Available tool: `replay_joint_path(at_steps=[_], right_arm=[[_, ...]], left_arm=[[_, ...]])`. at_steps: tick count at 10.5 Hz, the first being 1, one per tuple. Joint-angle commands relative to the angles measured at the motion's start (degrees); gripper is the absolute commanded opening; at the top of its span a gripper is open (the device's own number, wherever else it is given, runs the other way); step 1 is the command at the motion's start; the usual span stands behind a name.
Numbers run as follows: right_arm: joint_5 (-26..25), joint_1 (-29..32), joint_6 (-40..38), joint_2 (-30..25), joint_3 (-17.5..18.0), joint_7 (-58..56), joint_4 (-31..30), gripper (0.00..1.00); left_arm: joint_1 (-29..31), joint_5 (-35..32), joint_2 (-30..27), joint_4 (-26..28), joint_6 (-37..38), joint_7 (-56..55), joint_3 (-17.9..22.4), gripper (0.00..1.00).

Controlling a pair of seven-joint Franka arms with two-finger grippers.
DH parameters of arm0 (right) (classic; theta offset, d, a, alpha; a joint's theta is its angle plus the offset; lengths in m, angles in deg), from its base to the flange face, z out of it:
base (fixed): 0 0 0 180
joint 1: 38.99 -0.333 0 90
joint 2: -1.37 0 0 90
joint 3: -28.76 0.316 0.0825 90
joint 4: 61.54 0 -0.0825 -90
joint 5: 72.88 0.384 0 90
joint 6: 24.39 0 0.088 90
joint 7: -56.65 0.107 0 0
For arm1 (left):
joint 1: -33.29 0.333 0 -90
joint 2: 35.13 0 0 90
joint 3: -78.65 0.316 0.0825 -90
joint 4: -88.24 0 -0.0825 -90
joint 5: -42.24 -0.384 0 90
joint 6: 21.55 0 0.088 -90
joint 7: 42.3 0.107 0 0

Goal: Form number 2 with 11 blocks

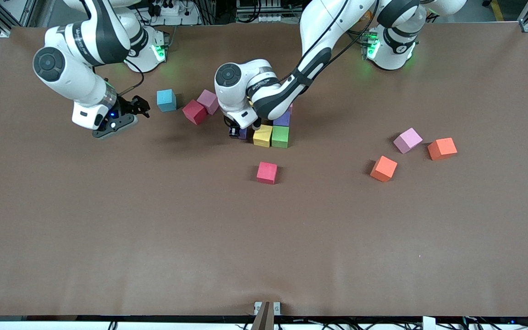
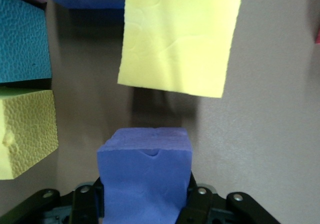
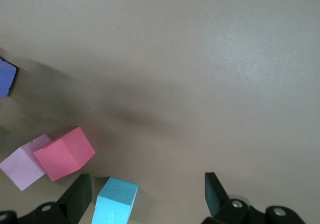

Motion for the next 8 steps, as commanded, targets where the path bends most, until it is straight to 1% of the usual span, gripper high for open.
replay_joint_path(at_steps=[1,2,3,6,8], right_arm=[[0.9,-2.6,2.1,-0.4,0.0,2.2,-1.6,1.00],[0.9,-5.9,3.4,0.3,-0.1,7.6,-1.6,1.00],[0.9,-8.8,4.6,1.1,-0.1,11.3,-1.5,1.00],[0.9,-11.1,5.7,2.0,0.0,12.9,-1.6,1.00],[0.9,-16.9,6.0,2.5,0.2,20.6,-3.0,1.00]], left_arm=[[-0.7,-0.3,0.2,-0.8,1.2,-0.1,1.1,0.50],[-0.9,-0.3,-0.1,-0.4,1.8,-0.2,2.4,0.50],[-0.8,-0.3,-0.3,-0.5,2.9,-0.3,2.6,0.50],[-0.6,-0.3,-0.3,-0.4,3.0,-0.3,2.8,0.50],[-0.5,-0.3,-0.3,-0.4,3.0,-0.2,2.9,0.50]])
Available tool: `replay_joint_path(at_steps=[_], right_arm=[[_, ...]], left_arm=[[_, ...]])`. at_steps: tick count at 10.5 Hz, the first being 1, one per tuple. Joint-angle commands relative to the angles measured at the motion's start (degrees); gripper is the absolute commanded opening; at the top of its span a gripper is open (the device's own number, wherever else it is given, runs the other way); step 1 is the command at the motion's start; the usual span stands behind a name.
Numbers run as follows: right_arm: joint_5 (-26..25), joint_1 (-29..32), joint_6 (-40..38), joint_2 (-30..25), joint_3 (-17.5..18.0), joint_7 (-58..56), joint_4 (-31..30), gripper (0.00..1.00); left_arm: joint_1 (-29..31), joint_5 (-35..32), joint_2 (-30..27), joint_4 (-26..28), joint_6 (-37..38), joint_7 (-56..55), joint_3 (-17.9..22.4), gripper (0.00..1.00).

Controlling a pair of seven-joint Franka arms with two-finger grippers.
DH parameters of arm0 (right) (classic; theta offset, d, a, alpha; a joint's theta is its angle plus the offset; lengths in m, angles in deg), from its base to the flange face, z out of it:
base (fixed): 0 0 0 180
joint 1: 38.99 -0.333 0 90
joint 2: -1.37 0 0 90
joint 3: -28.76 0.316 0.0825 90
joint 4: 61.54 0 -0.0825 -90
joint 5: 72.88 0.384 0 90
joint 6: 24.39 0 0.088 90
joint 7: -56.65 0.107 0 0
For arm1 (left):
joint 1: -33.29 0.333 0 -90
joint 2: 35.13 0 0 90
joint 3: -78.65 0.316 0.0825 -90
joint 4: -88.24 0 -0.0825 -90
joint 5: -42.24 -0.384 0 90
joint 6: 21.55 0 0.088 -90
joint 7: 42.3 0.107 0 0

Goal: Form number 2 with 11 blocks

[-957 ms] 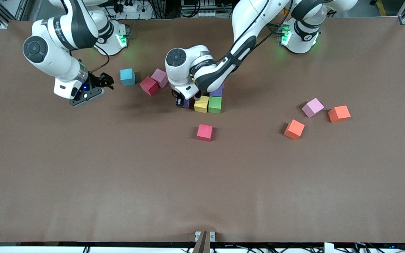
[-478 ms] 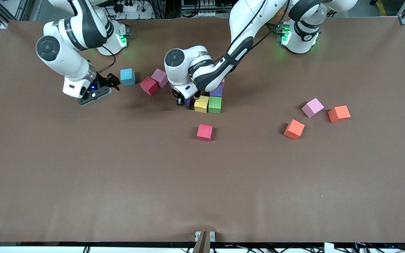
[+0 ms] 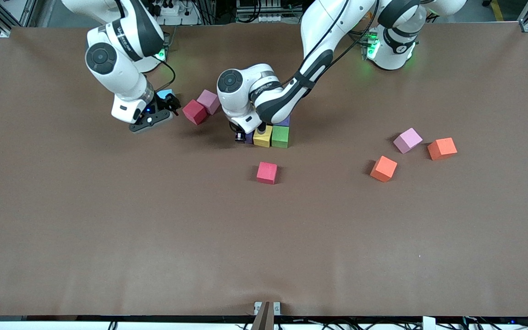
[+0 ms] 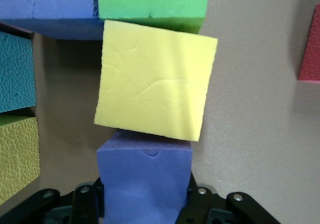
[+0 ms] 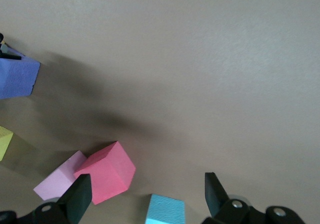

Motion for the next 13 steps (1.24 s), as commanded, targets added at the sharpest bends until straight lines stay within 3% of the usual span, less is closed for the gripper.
replay_joint_path(at_steps=[1,5,6,7,8,10,13], right_arm=[[0.8,-6.0,1.1,0.6,0.0,6.0,-1.9,1.00],[0.7,-6.6,2.8,0.4,0.0,5.0,-4.0,1.00],[0.6,-6.2,2.6,0.1,0.0,4.1,-4.0,1.00],[0.6,-4.9,2.4,-0.5,-0.2,2.1,-4.2,1.00],[0.6,-2.6,2.4,-1.1,-0.2,-0.3,-4.9,1.00],[0.6,1.7,2.8,-1.9,-0.2,-7.0,-6.8,1.00],[0.6,2.2,6.4,-2.3,-0.2,-8.3,-12.3,1.00]], left_arm=[[-0.4,-0.2,-0.3,-0.4,1.0,-0.1,0.7,0.50],[-0.7,-0.3,0.0,-0.5,1.0,0.2,1.3,0.51],[-0.7,-0.3,0.0,-0.5,0.9,0.2,1.3,0.60],[-0.9,-0.3,0.2,-0.6,0.9,0.2,1.3,0.94],[-1.0,-0.3,0.1,-0.6,0.9,0.2,1.3,1.00],[-0.8,-0.2,-0.4,-0.7,0.9,0.2,1.3,1.00],[-0.6,-0.2,-2.2,-1.1,0.9,0.1,1.2,1.00]])
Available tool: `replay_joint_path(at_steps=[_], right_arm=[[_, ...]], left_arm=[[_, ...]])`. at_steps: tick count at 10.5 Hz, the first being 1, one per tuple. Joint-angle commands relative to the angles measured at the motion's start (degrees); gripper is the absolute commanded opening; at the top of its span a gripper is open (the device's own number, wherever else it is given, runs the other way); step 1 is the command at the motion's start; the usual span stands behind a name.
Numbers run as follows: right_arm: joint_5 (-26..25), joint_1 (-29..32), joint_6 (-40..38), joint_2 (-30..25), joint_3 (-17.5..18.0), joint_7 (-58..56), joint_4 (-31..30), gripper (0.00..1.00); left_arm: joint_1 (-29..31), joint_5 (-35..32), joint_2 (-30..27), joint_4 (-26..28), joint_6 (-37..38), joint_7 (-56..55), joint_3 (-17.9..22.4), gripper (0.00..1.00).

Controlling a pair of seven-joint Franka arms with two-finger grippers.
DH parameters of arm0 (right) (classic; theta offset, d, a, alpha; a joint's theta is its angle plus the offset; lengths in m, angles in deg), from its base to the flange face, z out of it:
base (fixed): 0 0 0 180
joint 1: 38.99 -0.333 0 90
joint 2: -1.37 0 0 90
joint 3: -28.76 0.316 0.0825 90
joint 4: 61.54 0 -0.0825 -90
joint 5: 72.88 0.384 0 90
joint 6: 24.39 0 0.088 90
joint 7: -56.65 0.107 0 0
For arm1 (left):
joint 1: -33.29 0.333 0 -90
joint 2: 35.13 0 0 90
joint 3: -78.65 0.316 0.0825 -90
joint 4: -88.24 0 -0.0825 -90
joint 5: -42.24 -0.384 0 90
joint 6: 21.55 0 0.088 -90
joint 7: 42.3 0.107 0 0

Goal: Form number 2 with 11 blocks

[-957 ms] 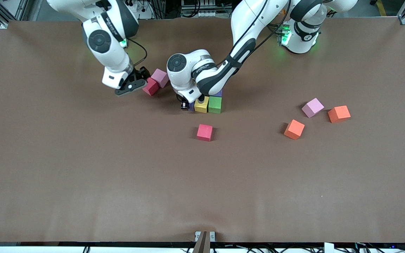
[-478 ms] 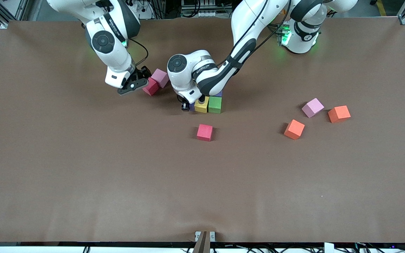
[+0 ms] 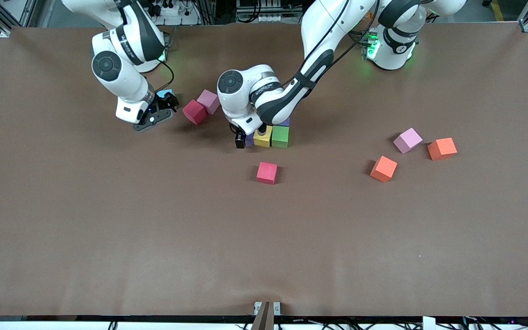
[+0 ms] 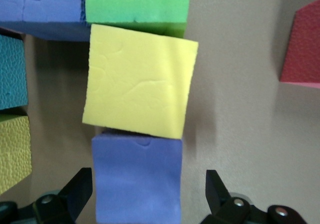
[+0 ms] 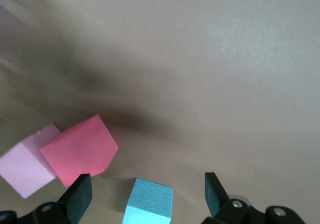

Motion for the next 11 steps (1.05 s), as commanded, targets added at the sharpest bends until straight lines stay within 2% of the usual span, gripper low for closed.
replay_joint_path(at_steps=[1,6,8,11], right_arm=[[0.7,0.3,2.5,-2.5,0.5,-1.7,-5.3,1.00],[0.7,4.0,2.6,1.2,0.5,-1.5,-7.8,1.00],[1.1,4.0,3.0,3.8,0.4,-1.4,-7.8,1.00],[1.3,3.7,2.1,6.4,0.5,-0.9,-7.5,1.00]], left_arm=[[-0.6,0.1,-2.2,-0.1,0.9,0.0,0.1,1.00],[1.0,0.8,-6.9,0.0,2.5,0.1,-0.1,1.00],[4.1,0.8,-9.2,0.0,3.9,1.6,-0.2,1.00],[9.5,0.7,-9.0,-0.3,4.1,6.4,0.0,1.00]])
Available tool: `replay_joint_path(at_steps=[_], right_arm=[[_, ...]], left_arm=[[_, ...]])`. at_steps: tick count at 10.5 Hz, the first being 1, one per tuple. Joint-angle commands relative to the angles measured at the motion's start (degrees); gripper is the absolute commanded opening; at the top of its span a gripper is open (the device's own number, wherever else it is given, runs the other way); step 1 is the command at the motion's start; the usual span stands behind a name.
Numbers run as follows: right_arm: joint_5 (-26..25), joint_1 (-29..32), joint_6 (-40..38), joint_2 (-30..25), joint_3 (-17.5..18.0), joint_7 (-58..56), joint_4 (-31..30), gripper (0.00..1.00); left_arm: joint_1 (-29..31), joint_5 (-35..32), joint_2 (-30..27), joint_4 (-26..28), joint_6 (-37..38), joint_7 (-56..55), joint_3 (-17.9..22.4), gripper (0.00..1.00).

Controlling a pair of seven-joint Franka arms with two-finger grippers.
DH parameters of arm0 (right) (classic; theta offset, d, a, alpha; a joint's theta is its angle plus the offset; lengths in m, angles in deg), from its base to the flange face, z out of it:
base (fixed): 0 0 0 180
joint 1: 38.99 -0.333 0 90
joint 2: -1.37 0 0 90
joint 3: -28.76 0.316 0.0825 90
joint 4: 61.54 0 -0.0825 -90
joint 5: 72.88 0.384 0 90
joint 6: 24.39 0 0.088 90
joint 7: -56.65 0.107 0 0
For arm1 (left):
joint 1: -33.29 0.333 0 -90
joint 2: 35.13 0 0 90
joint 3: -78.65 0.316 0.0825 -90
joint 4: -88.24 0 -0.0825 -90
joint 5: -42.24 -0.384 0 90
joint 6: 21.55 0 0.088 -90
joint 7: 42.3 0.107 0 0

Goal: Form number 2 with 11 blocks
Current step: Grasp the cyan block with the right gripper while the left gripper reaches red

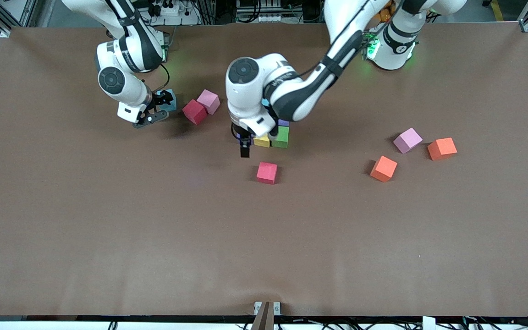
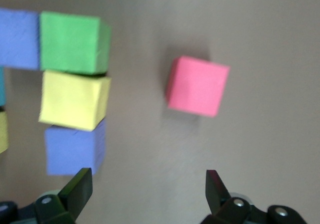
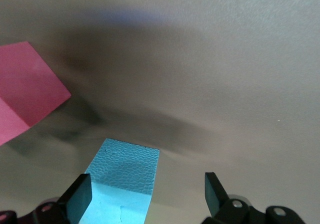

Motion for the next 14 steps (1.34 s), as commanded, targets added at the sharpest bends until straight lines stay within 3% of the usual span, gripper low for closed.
replay_joint_path(at_steps=[1,6,8,14], right_arm=[[1.3,0.3,-0.1,1.9,0.5,-0.4,-0.5,1.00],[4.3,0.4,-10.5,0.5,0.6,-0.7,5.0,1.00],[7.2,-0.1,-9.8,1.2,0.4,-1.1,4.6,1.00],[7.3,-1.7,-3.4,7.7,0.4,-0.9,3.4,1.00]], left_arm=[[3.5,0.8,0.1,0.7,0.4,5.4,0.0,1.00],[4.3,0.6,4.0,-1.8,-2.7,10.2,0.4,1.00],[4.9,0.8,4.5,-1.9,-2.7,12.1,0.4,1.00],[4.9,0.8,6.6,-3.8,-2.8,13.1,2.0,1.00]])
